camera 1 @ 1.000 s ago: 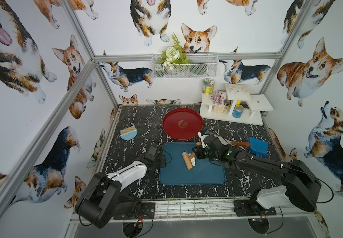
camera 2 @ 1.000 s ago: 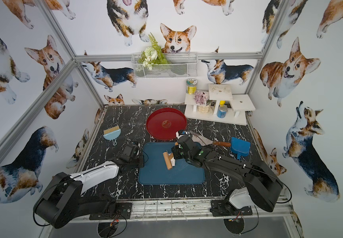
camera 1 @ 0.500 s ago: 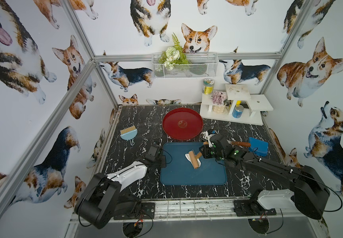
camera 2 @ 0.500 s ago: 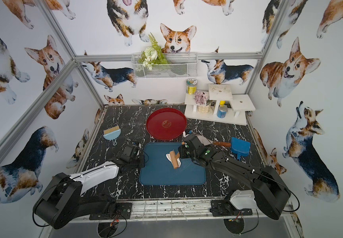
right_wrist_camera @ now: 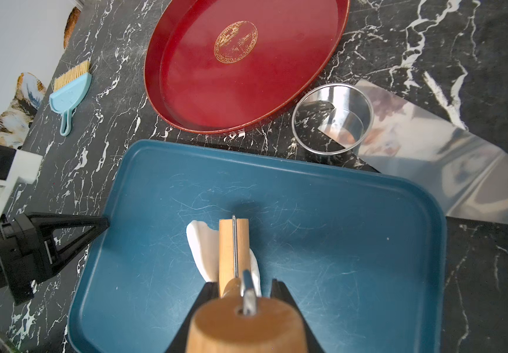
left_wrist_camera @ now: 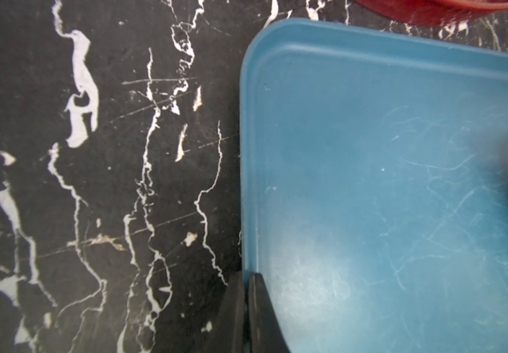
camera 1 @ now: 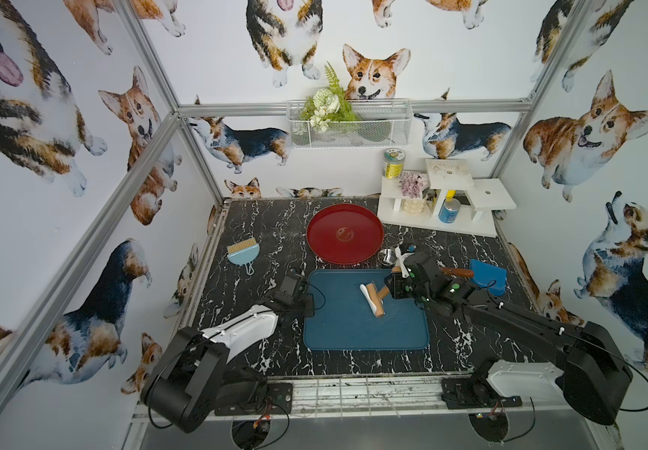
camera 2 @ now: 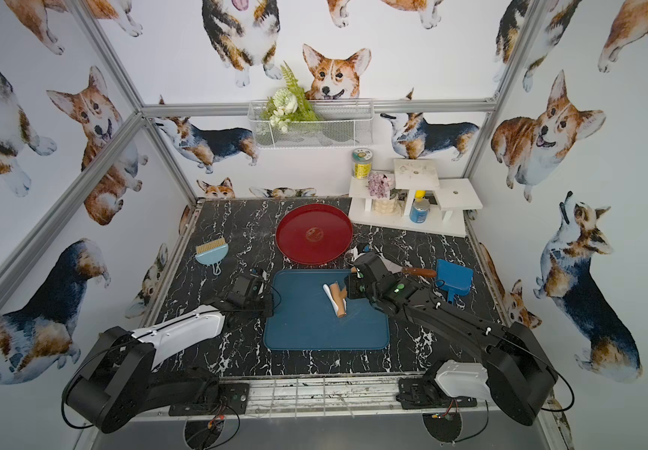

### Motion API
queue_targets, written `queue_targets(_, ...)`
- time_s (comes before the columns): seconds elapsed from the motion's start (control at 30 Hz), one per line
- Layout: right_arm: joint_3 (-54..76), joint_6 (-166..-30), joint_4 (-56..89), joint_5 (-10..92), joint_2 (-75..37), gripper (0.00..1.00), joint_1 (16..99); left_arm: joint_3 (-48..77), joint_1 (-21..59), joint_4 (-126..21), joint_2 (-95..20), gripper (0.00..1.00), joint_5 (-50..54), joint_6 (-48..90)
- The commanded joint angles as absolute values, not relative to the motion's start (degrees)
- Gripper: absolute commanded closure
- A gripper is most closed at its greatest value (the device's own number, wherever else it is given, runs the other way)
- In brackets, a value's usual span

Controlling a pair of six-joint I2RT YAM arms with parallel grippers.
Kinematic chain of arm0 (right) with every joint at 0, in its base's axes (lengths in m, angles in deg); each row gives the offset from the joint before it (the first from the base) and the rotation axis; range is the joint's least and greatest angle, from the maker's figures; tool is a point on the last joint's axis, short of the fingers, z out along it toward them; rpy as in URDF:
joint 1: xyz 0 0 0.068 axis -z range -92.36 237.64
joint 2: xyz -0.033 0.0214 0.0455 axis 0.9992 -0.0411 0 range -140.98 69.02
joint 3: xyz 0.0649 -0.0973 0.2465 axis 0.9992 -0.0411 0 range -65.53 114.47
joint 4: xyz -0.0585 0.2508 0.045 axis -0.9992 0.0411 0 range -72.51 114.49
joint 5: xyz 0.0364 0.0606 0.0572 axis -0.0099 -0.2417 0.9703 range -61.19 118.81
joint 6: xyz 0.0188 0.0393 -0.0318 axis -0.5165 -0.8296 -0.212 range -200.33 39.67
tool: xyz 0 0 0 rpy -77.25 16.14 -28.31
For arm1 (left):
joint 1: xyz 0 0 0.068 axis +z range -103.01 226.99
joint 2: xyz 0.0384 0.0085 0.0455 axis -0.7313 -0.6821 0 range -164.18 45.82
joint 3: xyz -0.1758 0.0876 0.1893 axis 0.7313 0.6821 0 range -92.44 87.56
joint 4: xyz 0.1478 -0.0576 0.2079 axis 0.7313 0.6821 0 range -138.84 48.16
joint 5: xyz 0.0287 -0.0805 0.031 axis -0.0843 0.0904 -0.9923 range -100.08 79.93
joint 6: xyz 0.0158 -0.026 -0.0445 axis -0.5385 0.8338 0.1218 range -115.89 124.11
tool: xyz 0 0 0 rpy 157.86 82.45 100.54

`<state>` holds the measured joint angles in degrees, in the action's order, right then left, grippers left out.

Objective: Roll out the dumpling wrappers from the dough
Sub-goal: Flatten out the dough on the work surface.

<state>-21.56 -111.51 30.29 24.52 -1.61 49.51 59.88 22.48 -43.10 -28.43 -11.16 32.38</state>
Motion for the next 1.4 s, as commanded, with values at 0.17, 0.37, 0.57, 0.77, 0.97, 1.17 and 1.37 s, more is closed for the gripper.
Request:
queue_targets(0.17, -22.0, -110.0, 36.7, 28.3, -2.1, 1.0, 47.7, 59.9, 22.6, -45.5, -28.2, 1.0, -12.9, 31.2)
queue_targets(0.37, -21.2, -111.3, 35.5, 28.4, -3.4, 1.0, 46.4, 59.9, 22.4, -45.4, -28.1, 1.0, -12.9, 31.2)
queue_targets(0.57, -20.1, -111.7, 34.5, 29.1, -3.9, 1.0, 45.6, 60.0, 22.6, -45.5, -28.0, 1.0, -12.8, 31.2)
queue_targets(0.77, -20.0, -112.1, 33.8, 28.6, -6.0, 1.0, 44.8, 60.0, 22.5, -45.6, -28.0, 1.0, -12.6, 31.1)
queue_targets(0.97, -19.9, -112.0, 33.7, 27.9, -8.2, 1.0, 44.2, 59.8, 22.6, -45.5, -28.2, 1.0, -12.6, 31.1)
queue_targets(1.17, -19.3, -112.1, 32.7, 28.9, -8.0, 1.0, 44.0, 59.9, 22.6, -45.6, -28.2, 1.0, -12.7, 31.1)
queue_targets(1.37, -18.9, -111.7, 34.8, 25.3, -6.4, 1.0, 44.2, 60.0, 22.5, -45.5, -27.9, 1.0, -12.7, 31.1)
